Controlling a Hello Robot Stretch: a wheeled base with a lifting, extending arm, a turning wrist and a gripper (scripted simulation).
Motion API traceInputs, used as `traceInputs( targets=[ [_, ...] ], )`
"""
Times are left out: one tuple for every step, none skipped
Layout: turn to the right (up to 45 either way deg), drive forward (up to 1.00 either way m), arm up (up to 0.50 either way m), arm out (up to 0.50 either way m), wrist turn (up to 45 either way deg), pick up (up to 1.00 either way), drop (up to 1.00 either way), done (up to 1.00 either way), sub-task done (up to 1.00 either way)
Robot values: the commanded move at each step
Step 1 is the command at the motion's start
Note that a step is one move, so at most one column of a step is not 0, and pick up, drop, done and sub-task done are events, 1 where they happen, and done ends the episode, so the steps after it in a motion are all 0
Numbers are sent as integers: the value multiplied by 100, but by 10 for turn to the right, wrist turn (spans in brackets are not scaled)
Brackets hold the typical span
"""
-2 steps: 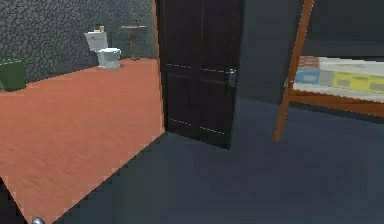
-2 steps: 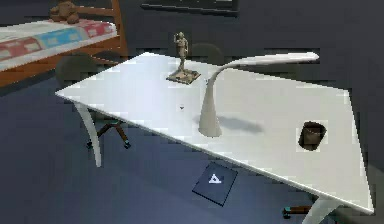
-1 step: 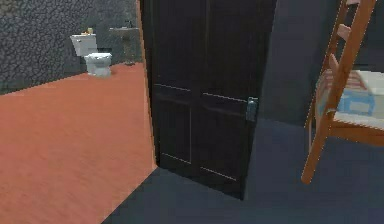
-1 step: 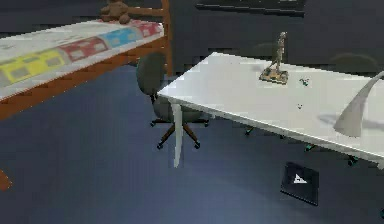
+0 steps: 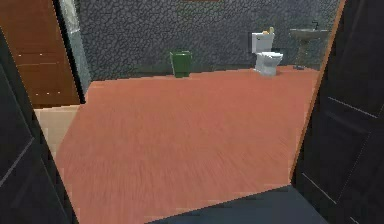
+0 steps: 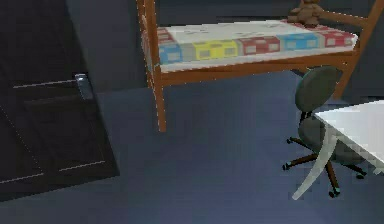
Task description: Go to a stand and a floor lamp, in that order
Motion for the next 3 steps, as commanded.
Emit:
traceInputs(
  targets=[
    [-150,0,0,0,0,0,0,0,0],
    [0,100,0,0,0,0,0,0,0],
    [-30,0,0,0,0,0,0,0,0]
  ],
)
